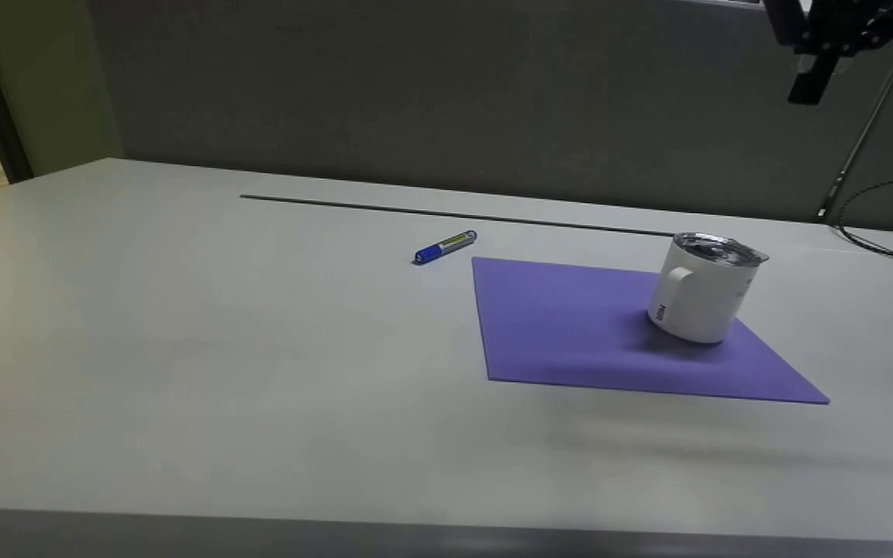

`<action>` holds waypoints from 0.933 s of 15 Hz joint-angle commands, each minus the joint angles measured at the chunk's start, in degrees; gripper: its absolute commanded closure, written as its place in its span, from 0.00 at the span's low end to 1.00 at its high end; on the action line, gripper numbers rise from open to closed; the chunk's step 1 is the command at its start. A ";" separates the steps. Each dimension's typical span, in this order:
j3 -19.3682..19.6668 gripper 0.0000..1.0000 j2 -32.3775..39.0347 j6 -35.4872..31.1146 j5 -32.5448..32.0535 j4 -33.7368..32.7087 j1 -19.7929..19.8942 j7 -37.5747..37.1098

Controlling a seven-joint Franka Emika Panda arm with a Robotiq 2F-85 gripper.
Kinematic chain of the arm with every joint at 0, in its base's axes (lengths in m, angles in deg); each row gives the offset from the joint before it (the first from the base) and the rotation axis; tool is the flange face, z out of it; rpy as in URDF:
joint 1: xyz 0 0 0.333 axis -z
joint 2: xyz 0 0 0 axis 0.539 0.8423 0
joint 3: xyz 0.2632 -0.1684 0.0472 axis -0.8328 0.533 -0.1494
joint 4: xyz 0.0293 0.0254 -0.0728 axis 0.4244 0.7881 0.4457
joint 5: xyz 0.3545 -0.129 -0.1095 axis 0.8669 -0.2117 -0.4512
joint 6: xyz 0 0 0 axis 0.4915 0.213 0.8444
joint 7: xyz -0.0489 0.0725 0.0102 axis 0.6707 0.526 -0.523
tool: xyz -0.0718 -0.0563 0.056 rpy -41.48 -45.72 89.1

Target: Open the sliding lid on the travel mug

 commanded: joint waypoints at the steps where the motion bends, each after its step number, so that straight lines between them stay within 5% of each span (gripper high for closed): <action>1: 0.24 0.99 0.03 0.14 -0.01 -0.08 -0.23 0.12; 9: -0.09 1.00 1.25 -3.26 -0.64 -0.07 -0.42 -1.49; 14: 0.15 1.00 7.43 -3.95 5.00 -0.60 -0.69 0.24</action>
